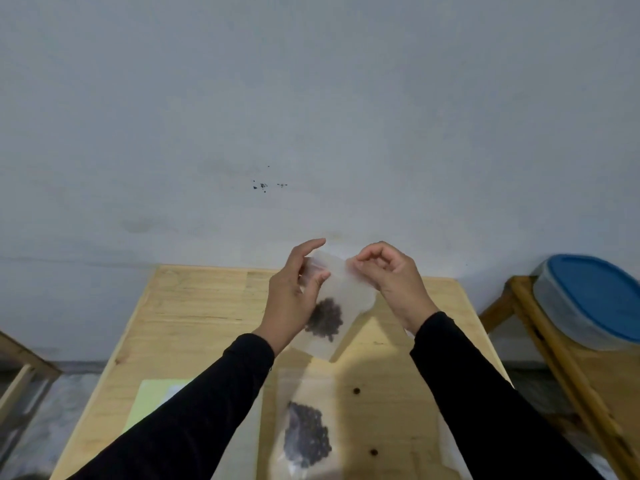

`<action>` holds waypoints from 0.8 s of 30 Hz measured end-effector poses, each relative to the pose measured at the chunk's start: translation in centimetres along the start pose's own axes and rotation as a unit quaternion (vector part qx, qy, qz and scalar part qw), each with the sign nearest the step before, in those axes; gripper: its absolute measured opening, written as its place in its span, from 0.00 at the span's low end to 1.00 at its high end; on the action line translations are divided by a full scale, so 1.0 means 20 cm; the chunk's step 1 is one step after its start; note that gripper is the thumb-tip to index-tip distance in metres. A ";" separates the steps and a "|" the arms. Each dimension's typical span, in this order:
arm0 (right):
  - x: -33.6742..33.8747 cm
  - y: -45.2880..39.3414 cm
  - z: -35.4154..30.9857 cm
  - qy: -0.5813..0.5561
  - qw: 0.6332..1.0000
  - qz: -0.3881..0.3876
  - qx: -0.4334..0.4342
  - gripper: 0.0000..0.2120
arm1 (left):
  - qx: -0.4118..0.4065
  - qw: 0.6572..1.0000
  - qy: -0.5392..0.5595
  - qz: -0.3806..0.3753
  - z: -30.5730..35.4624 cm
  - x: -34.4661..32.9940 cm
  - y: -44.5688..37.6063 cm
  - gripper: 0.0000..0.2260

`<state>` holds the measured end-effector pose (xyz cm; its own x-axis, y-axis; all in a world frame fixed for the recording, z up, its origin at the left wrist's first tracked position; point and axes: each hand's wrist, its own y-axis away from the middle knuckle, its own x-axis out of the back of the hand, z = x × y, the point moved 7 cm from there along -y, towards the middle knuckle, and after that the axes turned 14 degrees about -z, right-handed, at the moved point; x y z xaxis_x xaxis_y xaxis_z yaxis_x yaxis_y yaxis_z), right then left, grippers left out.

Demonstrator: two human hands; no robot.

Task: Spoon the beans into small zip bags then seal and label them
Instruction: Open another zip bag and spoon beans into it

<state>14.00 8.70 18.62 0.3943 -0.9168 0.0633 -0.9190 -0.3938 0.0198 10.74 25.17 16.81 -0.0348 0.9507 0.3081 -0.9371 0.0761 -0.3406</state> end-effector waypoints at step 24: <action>0.02 0.12 0.04 0.043 0.997 0.057 0.005 0.06 | 0.114 0.987 0.113 -0.032 -0.05 0.01 0.05 0.08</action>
<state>11.83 7.38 17.93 0.2851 -0.9467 0.1497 -0.9574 -0.2887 -0.0021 10.26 25.67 15.58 0.0808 0.9909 0.1072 -0.9895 0.0927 -0.1109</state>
